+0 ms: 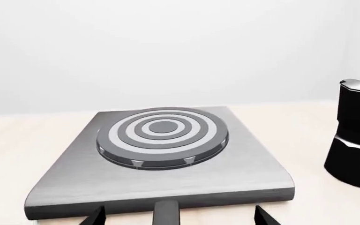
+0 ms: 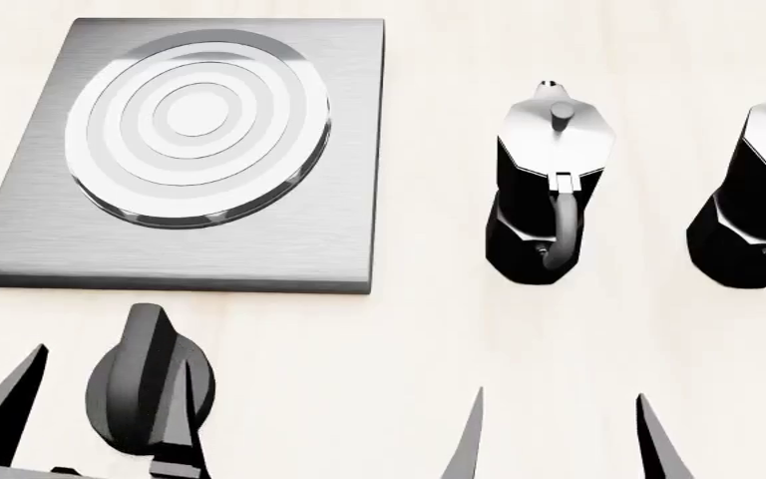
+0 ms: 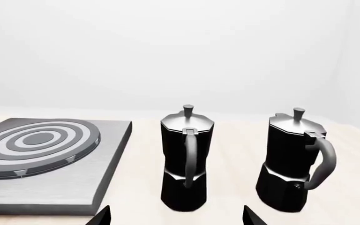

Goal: Turn off the stove.

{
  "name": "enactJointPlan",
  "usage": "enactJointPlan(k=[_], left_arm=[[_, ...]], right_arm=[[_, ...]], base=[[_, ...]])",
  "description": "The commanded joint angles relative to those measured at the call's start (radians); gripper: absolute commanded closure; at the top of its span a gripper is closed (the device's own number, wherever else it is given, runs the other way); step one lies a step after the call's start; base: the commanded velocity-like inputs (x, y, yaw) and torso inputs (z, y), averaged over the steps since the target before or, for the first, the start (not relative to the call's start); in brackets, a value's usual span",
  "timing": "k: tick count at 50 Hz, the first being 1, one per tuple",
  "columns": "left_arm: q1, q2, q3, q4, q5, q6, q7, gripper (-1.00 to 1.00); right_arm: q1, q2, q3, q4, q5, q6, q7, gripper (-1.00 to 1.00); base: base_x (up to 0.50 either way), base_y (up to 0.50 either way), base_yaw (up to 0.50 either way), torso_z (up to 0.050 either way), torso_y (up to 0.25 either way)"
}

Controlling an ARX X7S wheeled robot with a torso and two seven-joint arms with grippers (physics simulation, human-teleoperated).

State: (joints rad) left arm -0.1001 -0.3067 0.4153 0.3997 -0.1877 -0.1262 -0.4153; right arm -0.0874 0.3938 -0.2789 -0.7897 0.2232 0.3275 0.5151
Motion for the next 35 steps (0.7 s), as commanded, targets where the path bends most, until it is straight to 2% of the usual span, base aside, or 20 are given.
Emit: enactJointPlan(k=[1,35], left_arm=[[0.003,-0.002,0.000,-0.027,0.003,0.019,-0.004,-1.00],[-0.058,0.021,-0.017,-0.174,-0.041,0.041,0.007,-1.00]], right_arm=[[-0.001,0.003,-0.001,0.004,0.003,-0.004,0.002,-1.00],[0.002,0.011,-0.006,0.001,0.013,-0.008,0.008,-1.00]], base=[[0.00,0.00,0.00,0.000,0.000],[0.00,0.00,0.00,0.000,0.000]])
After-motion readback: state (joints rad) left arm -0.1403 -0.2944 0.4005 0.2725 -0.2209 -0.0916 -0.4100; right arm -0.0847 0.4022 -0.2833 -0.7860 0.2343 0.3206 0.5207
